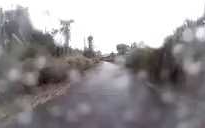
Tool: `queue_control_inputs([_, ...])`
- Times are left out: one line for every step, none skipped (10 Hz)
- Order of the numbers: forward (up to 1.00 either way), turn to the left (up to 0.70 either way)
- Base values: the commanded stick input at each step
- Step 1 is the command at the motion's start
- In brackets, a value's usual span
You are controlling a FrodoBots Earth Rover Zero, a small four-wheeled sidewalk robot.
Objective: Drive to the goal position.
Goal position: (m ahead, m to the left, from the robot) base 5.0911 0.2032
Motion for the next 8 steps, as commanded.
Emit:
queue_control_inputs([1.0, 0.0])
queue_control_inputs([1.0, 0.0])
queue_control_inputs([1.0, 0.0])
queue_control_inputs([1.0, 0.0])
queue_control_inputs([1.0, 0.0])
queue_control_inputs([1.0, 0.0])
queue_control_inputs([1.0, 0.0])
queue_control_inputs([1.0, 0.0])
